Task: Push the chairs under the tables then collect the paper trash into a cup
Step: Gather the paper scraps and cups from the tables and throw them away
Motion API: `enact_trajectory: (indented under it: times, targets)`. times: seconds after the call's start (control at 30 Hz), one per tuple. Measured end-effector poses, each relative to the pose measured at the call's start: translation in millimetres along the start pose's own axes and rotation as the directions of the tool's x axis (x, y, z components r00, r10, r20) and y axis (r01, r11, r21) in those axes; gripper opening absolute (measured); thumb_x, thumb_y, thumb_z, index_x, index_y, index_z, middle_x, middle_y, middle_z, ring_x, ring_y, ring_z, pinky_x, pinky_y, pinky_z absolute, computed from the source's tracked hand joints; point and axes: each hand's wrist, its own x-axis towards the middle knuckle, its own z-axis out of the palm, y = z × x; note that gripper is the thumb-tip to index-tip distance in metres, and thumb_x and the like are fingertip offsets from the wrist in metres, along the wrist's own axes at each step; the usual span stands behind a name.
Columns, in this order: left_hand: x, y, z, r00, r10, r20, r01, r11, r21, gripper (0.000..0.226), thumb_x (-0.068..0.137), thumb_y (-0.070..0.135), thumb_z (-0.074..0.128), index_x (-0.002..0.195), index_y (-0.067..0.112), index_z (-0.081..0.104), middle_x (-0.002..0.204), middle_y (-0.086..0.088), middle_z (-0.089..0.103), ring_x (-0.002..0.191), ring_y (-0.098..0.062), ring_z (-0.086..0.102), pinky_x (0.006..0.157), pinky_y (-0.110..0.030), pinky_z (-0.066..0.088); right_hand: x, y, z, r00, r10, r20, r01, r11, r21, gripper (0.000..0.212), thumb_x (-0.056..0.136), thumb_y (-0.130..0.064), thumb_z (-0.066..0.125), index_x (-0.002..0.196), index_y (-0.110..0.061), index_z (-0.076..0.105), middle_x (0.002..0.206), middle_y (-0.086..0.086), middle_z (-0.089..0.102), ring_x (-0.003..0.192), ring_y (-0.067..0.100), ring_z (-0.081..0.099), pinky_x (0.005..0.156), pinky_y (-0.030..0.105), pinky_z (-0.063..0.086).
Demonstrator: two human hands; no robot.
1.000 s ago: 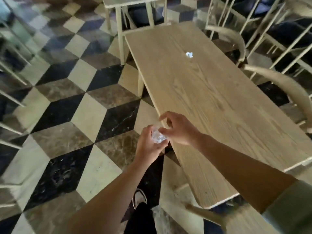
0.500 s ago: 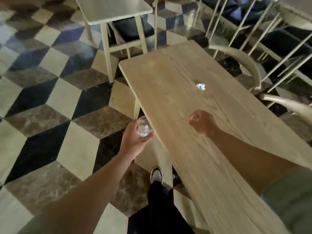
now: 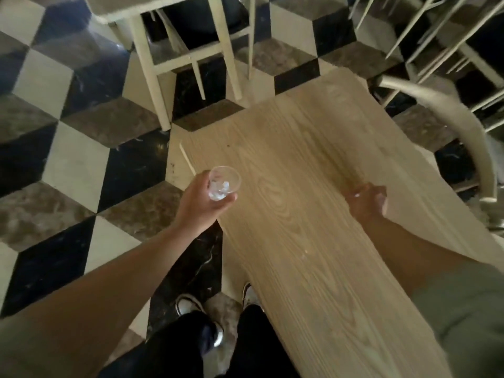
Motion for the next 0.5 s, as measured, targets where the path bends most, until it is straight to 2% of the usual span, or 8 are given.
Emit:
enact_trajectory:
  times: [0.1, 0.17, 0.23, 0.33, 0.4, 0.5]
  targets:
    - [53, -18, -31, 1.0, 0.003, 0.009, -0.002, 1.0, -0.016, 0.061, 0.083, 0.038, 0.084, 0.132, 0.013, 0.058, 0.123, -0.005, 0.066, 0.109, -0.017, 0.063, 0.089, -0.03, 0.052, -1, -64, 29, 0.996, -0.089, 0.013, 0.09, 0.994, -0.068, 0.015, 0.088, -0.01, 0.069, 0.099, -0.004, 0.076, 0.104, 0.024, 0.071, 0.096, 0.04, 0.067, 0.077, 0.035, 0.048]
    - [94, -36, -62, 1.0, 0.004, 0.03, -0.005, 1.0, 0.016, 0.061, 0.083, 0.038, 0.084, 0.133, 0.013, 0.057, 0.122, -0.002, 0.062, 0.11, -0.018, 0.062, 0.087, -0.029, 0.049, -13, -141, 57, 0.976, -0.201, 0.079, 0.199, 0.98, 0.024, 0.018, 0.087, -0.01, 0.072, 0.105, -0.006, 0.074, 0.096, 0.014, 0.074, 0.093, 0.034, 0.069, 0.075, 0.031, 0.047]
    - [130, -50, -87, 0.999, 0.006, 0.053, -0.009, 0.998, 0.055, 0.064, 0.084, 0.039, 0.082, 0.137, 0.016, 0.054, 0.124, 0.0, 0.057, 0.113, -0.019, 0.06, 0.087, -0.028, 0.046, -28, -225, 84, 0.925, -0.33, 0.187, 0.306, 0.941, 0.148, 0.017, 0.087, -0.014, 0.077, 0.103, -0.013, 0.073, 0.093, 0.001, 0.072, 0.09, 0.024, 0.07, 0.075, 0.031, 0.052]
    - [194, -78, -138, 0.998, -0.023, 0.055, 0.02, 0.998, 0.058, 0.068, 0.085, 0.036, 0.083, 0.142, 0.021, 0.05, 0.133, -0.002, 0.056, 0.116, -0.014, 0.054, 0.092, -0.029, 0.046, -49, -368, 142, 0.78, -0.546, 0.306, 0.506, 0.838, 0.204, 0.013, 0.087, -0.029, 0.078, 0.088, -0.036, 0.067, 0.086, -0.017, 0.069, 0.082, 0.0, 0.066, 0.07, 0.018, 0.051]
    - [236, -95, -177, 0.999, -0.038, 0.029, 0.037, 0.999, 0.04, 0.067, 0.083, 0.035, 0.084, 0.141, 0.023, 0.051, 0.129, 0.002, 0.055, 0.111, -0.01, 0.051, 0.091, -0.027, 0.044, -60, -454, 182, 0.67, -0.662, 0.337, 0.613, 0.749, 0.252, 0.012, 0.088, -0.028, 0.078, 0.09, -0.034, 0.068, 0.086, -0.017, 0.069, 0.08, -0.003, 0.065, 0.073, 0.014, 0.05]
    - [290, -118, -244, 0.999, -0.046, 0.009, 0.047, 0.999, -0.024, 0.062, 0.082, 0.031, 0.085, 0.136, 0.023, 0.056, 0.122, 0.006, 0.054, 0.111, -0.014, 0.057, 0.091, -0.027, 0.045, -70, -551, 234, 0.523, -0.753, 0.399, 0.73, 0.638, 0.246, 0.012, 0.088, -0.029, 0.078, 0.099, -0.023, 0.077, 0.088, -0.012, 0.073, 0.076, -0.008, 0.063, 0.068, 0.005, 0.044]
